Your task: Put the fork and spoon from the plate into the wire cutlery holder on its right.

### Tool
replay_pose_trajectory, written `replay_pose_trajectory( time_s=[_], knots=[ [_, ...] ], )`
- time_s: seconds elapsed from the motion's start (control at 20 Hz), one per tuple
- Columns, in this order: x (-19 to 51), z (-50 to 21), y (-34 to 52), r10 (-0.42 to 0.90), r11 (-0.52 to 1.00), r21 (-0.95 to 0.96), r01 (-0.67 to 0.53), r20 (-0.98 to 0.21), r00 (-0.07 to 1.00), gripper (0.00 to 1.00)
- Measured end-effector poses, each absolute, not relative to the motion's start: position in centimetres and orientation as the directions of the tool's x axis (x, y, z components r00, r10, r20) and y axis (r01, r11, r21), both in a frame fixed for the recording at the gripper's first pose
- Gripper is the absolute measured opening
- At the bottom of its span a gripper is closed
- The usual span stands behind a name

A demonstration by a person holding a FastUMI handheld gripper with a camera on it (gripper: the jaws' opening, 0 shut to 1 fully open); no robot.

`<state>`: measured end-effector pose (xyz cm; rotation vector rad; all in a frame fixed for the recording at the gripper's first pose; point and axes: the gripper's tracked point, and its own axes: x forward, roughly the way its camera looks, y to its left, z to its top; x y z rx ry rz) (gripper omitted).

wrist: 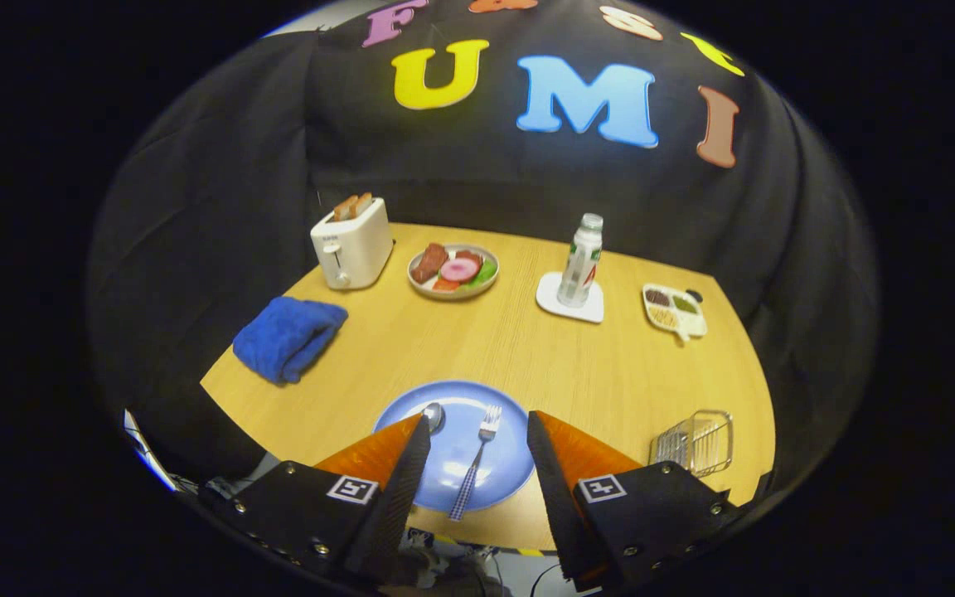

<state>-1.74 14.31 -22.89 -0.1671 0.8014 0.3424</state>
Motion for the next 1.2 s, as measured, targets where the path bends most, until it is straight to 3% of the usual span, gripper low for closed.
replay_pose_trajectory(
  time_s=[0.1, 0.15, 0.25, 0.6, 1.15, 1.2],
  knots=[
    [-2.1, -25.0, 14.0, 0.202, 0.939, -0.016, -0.342, -0.781, 0.591, 0.72],
    [-2.2, -26.0, 14.0, 0.200, 0.941, -0.002, -0.338, -0.802, 0.563, 0.59],
    [-2.4, -27.9, 14.1, 0.192, 0.944, 0.014, -0.330, -0.835, 0.515, 0.52],
    [-4.0, -33.2, 14.4, 0.133, 0.954, 0.022, -0.297, -0.925, 0.356, 0.52],
    [-3.9, -38.7, 13.9, 0.022, 0.962, -0.047, -0.268, -0.968, 0.250, 0.52],
    [-3.7, -37.9, 13.7, 0.004, 0.963, -0.056, -0.264, -0.975, 0.223, 0.15]
  ],
)
